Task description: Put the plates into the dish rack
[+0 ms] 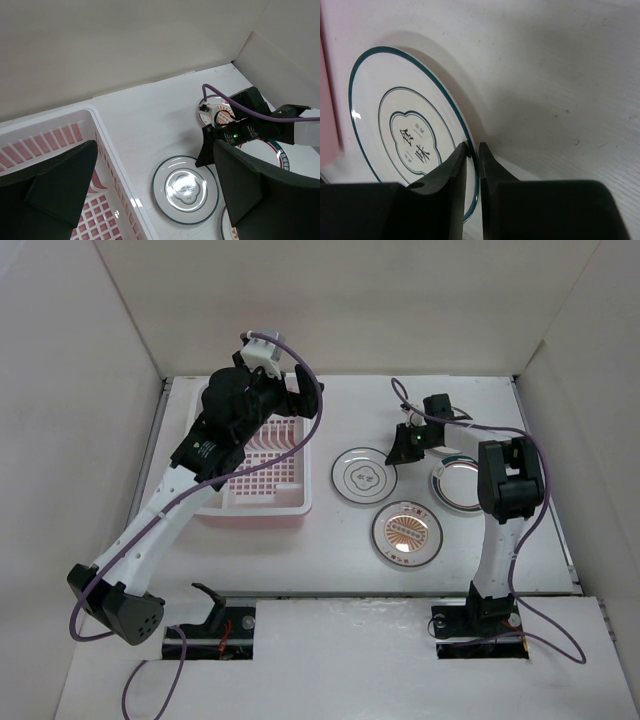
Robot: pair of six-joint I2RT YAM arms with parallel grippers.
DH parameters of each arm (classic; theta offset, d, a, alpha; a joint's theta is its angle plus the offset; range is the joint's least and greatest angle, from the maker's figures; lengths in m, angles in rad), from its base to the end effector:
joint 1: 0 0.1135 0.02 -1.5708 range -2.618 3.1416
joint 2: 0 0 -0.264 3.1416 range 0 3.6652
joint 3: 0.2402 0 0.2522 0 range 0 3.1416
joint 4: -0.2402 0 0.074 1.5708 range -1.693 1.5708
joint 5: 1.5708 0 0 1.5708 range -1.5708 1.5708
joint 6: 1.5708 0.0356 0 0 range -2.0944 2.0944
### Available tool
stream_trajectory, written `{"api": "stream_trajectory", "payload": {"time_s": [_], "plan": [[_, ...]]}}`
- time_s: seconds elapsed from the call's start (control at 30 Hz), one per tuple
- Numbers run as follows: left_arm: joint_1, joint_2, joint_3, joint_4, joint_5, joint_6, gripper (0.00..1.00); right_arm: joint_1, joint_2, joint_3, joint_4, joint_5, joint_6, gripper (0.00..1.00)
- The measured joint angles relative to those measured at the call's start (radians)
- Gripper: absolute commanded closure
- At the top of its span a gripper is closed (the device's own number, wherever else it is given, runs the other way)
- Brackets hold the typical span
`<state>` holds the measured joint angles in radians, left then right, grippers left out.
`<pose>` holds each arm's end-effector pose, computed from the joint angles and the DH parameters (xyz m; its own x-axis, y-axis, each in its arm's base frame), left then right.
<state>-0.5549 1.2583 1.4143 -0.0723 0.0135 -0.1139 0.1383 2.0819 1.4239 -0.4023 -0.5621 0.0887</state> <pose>0.2383 -0.1483 0.4712 0.0094 -0.1395 -0.9902 0.5428 0.8323 -0.1121 0.4238 0.0781 0.1506 -0.8940 -0.0487 -0.4455 -0.2965 0.8097 0.5065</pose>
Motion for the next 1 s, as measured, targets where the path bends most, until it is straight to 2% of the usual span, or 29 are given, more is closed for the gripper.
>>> {"api": "stream_trajectory", "payload": {"time_s": [0.63, 1.0], "plan": [[0.000, 0.015, 0.000, 0.000, -0.016, -0.001, 0.00, -0.117, -0.146, -0.192, 0.332, -0.257, 0.273, 1.00], [0.000, 0.090, 0.000, 0.000, 0.013, -0.007, 0.00, -0.163, -0.407, -0.227, 0.441, -0.346, 0.399, 1.00]]}}
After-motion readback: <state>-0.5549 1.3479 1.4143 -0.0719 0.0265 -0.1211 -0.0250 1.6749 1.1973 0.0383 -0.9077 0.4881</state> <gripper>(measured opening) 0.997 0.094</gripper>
